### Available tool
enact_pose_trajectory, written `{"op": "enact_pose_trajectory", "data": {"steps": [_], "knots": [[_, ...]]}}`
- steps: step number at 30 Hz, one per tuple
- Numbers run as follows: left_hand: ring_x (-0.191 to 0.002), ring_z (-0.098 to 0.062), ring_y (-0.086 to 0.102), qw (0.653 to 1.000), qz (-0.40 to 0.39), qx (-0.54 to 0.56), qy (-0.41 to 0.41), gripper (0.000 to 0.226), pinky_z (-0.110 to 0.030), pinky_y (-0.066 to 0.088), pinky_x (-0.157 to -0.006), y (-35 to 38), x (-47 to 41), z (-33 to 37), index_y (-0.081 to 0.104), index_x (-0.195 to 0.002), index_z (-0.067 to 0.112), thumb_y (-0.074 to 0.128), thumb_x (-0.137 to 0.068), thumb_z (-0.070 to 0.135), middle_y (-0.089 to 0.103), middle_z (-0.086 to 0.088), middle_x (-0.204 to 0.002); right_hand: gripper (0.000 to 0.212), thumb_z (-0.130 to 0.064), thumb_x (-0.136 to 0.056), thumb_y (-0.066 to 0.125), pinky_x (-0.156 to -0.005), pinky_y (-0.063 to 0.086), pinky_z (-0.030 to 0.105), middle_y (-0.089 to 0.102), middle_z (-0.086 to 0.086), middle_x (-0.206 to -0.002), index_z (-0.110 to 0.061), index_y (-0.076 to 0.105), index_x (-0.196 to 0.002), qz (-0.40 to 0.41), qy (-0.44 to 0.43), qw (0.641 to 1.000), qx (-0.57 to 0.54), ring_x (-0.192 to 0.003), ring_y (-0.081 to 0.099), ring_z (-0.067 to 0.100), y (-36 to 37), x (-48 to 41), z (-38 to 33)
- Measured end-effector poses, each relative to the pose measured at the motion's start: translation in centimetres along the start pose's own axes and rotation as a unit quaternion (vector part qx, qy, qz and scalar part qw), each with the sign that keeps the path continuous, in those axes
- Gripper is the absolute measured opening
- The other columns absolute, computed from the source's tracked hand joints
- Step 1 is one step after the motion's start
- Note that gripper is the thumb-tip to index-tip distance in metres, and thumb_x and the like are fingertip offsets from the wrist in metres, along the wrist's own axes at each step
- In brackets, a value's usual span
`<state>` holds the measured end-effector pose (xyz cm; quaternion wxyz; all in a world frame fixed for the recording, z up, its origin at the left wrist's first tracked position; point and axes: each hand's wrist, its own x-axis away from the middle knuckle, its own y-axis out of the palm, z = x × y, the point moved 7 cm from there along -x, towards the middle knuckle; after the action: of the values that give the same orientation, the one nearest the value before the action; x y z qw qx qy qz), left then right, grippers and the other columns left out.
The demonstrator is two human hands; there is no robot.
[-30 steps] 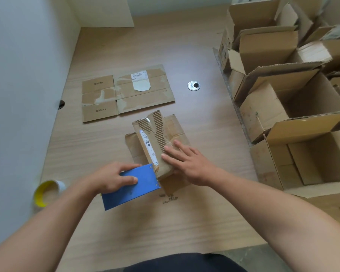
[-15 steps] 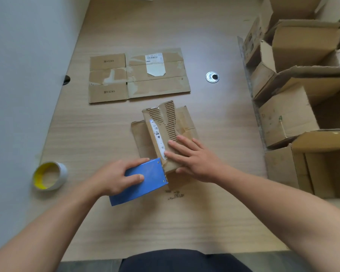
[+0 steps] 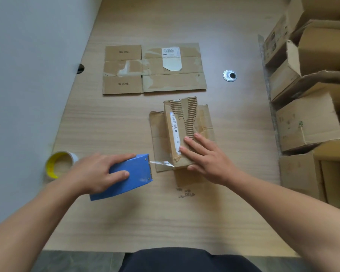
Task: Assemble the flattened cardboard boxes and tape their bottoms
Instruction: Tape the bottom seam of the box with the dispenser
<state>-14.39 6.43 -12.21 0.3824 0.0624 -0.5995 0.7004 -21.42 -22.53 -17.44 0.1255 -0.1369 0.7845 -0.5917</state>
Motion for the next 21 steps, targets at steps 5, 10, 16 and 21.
{"op": "enact_pose_trajectory", "data": {"steps": [5, 10, 16, 21], "knots": [[-0.108, -0.022, 0.059, 0.997, 0.044, -0.061, -0.033, 0.054, -0.034, 0.044, -0.074, 0.5, -2.8, 1.5, 0.026, -0.143, 0.062, 0.042, -0.091, 0.06, 0.064, 0.013, -0.124, 0.063, -0.053, -0.091, 0.055, -0.117, 0.026, 0.051, 0.041, 0.008, -0.154, -0.02, 0.052, -0.144, -0.012, 0.011, 1.0, -0.021, -0.145, 0.027, 0.039, -0.2, 0.1, -0.7], [-0.105, -0.027, 0.06, 0.992, 0.08, -0.086, -0.033, 0.053, -0.034, 0.041, -0.07, 0.2, -4.8, 4.1, 0.026, -0.143, 0.059, 0.04, -0.091, 0.057, 0.066, 0.005, -0.119, 0.06, -0.044, -0.097, 0.057, -0.122, 0.009, 0.036, 0.029, 0.001, -0.161, -0.025, 0.04, -0.151, -0.018, 0.065, 0.996, -0.052, -0.15, 0.006, 0.027, 0.6, 0.8, -1.3], [-0.104, -0.03, 0.062, 0.985, 0.115, -0.125, -0.015, 0.052, -0.033, 0.036, -0.068, -0.1, -5.5, 7.6, 0.03, -0.143, 0.054, 0.042, -0.093, 0.053, 0.067, -0.001, -0.115, 0.058, -0.042, -0.099, 0.056, -0.123, 0.007, 0.032, 0.024, -0.003, -0.163, -0.028, 0.038, -0.152, -0.023, 0.103, 0.991, -0.08, -0.152, 0.0, 0.023, 1.0, 0.9, -1.6], [-0.099, -0.032, 0.064, 0.978, 0.132, -0.161, -0.021, 0.042, -0.032, 0.035, -0.066, 0.3, -5.3, 9.4, 0.04, -0.135, 0.045, 0.044, -0.094, 0.048, 0.068, -0.004, -0.106, 0.057, -0.04, -0.098, 0.058, -0.122, 0.008, 0.037, 0.026, 0.0, -0.163, -0.025, 0.041, -0.151, -0.014, 0.125, 0.987, -0.097, -0.153, 0.005, 0.03, 1.0, 1.0, -2.0]]}}
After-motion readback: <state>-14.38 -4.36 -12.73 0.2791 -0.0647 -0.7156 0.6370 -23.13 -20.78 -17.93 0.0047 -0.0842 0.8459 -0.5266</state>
